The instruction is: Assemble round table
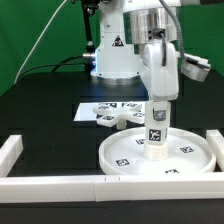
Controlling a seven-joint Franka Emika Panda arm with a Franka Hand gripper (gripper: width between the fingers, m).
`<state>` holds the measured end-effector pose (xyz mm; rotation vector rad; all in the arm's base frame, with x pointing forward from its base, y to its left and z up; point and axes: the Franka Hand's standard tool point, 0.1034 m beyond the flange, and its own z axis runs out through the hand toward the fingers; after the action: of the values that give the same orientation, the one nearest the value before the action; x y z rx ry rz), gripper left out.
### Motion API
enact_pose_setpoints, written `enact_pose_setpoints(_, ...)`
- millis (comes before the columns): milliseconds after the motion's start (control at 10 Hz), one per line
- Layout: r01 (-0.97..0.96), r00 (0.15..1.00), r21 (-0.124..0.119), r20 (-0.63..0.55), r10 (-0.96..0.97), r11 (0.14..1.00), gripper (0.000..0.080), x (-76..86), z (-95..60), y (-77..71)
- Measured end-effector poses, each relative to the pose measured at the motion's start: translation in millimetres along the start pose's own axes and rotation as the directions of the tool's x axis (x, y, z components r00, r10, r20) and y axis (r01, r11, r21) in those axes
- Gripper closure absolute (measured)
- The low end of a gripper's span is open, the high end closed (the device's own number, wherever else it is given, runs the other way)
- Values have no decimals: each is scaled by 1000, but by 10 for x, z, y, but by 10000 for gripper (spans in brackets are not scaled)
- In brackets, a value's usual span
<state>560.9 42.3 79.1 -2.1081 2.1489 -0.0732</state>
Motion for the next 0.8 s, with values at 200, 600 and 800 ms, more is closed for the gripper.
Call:
enact_pose_setpoints(200,-109,994,2,7,109,994,393,-3,-1,-2)
enact_pose_setpoints(600,304,953,-21,15,-304,952,185,4,-41,-48)
enact_pose_setpoints(800,481,877,-22,13,-481,876,152,-32,-41,-50)
